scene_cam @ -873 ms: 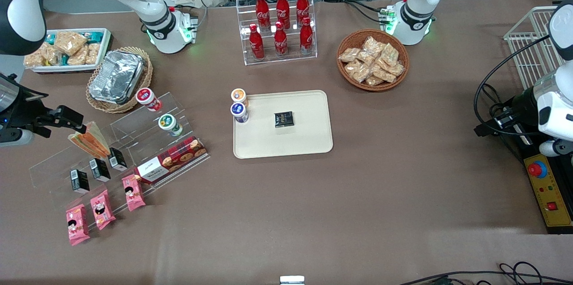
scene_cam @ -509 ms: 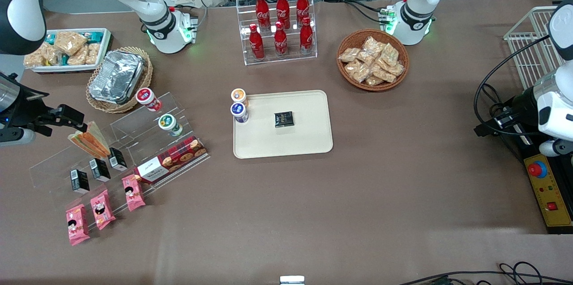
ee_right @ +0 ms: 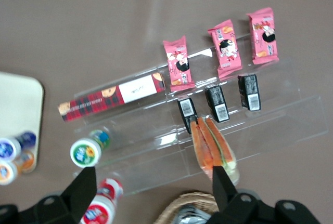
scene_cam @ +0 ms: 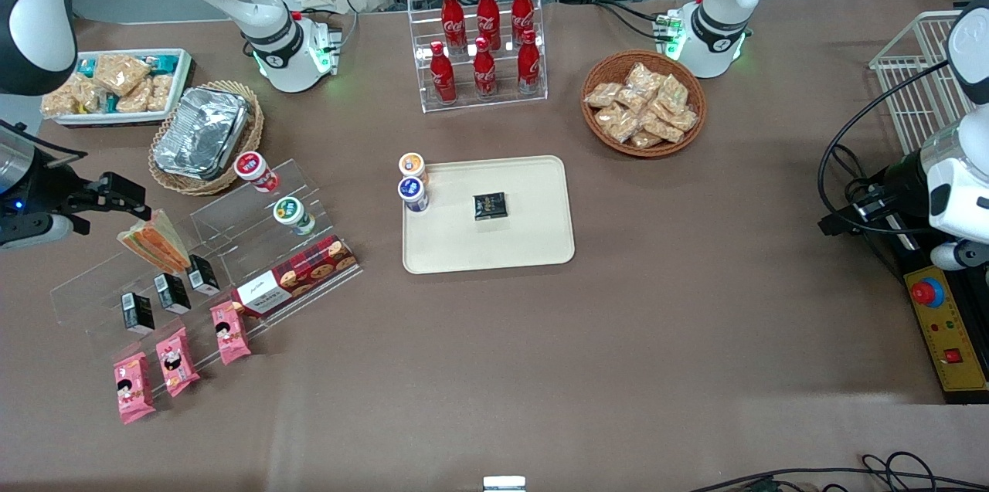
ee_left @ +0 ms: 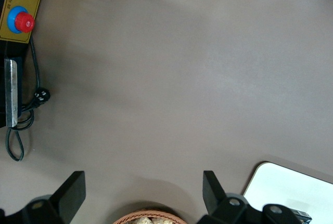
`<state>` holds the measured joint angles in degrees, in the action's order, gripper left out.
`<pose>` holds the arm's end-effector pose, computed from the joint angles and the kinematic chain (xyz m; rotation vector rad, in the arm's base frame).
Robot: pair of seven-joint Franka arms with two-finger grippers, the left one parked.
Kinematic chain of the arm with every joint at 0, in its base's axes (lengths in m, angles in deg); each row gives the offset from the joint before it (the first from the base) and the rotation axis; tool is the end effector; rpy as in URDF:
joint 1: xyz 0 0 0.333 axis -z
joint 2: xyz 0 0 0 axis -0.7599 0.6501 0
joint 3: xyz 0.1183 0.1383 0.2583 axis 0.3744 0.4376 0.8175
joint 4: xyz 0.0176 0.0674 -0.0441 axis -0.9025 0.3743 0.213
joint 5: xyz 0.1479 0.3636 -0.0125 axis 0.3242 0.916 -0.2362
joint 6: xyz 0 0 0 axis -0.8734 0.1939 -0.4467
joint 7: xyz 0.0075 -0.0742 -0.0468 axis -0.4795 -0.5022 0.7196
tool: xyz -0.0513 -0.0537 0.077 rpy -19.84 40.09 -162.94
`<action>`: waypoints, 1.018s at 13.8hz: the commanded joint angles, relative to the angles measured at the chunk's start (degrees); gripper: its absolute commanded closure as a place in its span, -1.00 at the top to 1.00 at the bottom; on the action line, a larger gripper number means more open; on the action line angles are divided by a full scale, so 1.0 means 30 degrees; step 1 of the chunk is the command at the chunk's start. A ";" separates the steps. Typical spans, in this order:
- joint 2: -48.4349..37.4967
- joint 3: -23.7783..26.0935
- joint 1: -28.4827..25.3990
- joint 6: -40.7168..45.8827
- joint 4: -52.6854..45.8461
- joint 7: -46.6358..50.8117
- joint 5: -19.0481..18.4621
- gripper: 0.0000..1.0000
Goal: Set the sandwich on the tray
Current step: 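Lower the open right gripper over the wrapped sandwich on the acrylic rack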
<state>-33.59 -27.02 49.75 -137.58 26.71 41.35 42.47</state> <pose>0.5695 -0.0516 0.5612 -3.0788 -0.3957 -0.0215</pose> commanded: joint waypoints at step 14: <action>0.0090 -0.2562 0.0253 -0.3498 0.4822 -1.2072 -0.0198 0.98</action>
<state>-32.80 -34.48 50.45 -143.88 37.31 5.51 42.37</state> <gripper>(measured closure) 0.009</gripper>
